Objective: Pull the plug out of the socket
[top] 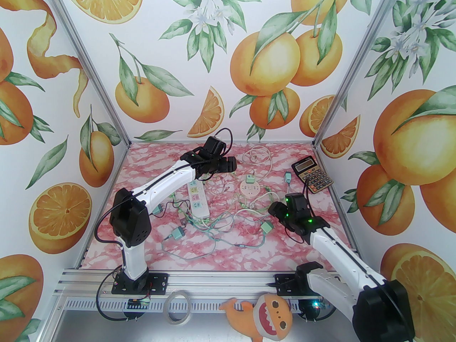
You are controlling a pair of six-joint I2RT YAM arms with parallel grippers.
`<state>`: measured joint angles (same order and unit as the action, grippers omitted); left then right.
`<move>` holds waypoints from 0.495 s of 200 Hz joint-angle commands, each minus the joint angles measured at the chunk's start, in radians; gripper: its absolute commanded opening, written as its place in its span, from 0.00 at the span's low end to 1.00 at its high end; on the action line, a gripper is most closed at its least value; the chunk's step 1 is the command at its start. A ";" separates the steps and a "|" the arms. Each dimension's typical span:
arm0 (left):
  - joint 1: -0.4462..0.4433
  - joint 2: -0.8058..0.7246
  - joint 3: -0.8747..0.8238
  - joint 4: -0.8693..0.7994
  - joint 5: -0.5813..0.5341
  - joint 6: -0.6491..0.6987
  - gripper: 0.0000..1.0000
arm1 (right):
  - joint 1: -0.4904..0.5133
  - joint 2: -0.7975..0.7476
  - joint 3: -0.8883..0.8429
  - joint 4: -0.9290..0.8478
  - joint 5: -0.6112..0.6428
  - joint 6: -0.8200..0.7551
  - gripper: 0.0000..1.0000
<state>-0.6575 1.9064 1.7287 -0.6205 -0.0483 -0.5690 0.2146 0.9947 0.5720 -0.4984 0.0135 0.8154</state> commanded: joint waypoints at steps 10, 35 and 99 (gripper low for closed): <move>-0.002 -0.002 -0.018 0.073 0.058 0.040 0.85 | -0.001 0.004 0.137 -0.062 0.068 -0.146 0.74; -0.029 0.021 -0.020 0.116 0.122 0.133 0.78 | -0.001 0.081 0.222 -0.059 0.027 -0.218 0.83; -0.121 0.183 0.096 0.025 0.171 0.168 0.58 | -0.009 0.248 0.366 -0.095 0.123 -0.203 1.00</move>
<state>-0.7456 2.0251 1.7565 -0.5518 0.1089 -0.4103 0.2146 1.2167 0.8864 -0.5526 0.0513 0.6113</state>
